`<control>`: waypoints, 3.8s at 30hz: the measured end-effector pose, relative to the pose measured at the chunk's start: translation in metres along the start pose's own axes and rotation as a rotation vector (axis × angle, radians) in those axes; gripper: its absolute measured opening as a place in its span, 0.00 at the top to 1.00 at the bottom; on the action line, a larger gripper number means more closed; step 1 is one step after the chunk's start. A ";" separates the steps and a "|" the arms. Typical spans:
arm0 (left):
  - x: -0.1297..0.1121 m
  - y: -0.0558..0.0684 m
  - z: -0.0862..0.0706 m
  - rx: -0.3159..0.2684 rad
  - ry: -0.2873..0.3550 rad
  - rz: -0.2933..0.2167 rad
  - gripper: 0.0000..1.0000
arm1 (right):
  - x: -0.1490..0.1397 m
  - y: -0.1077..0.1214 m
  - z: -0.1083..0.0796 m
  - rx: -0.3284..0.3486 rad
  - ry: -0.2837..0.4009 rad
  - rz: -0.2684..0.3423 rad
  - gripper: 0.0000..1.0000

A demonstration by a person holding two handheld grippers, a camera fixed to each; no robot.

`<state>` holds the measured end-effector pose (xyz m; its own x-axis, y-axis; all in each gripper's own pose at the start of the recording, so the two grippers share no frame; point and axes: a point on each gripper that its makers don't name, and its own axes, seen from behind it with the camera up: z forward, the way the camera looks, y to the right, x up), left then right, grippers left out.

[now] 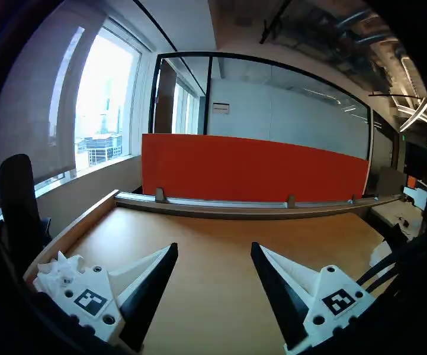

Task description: Fold towel

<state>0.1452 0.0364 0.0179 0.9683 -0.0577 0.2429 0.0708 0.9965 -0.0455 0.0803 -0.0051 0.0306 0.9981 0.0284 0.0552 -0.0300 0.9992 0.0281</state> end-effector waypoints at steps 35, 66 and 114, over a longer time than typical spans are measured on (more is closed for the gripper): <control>-0.047 -0.014 -0.006 0.047 0.123 0.135 0.09 | -0.006 -0.042 -0.024 0.015 -0.004 0.013 0.02; -0.145 -0.035 0.018 0.056 0.243 0.077 0.09 | -0.067 -0.066 -0.014 0.037 0.002 -0.056 0.02; -0.143 -0.037 0.013 0.055 0.242 0.071 0.04 | -0.151 0.005 -0.011 -0.051 0.055 -0.038 0.02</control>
<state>0.0004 0.0082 -0.0023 1.0000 0.0064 0.0017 -0.0064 1.0000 0.0006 -0.0701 -0.0042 0.0114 1.0000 -0.0091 0.0002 0.0091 0.9997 -0.0217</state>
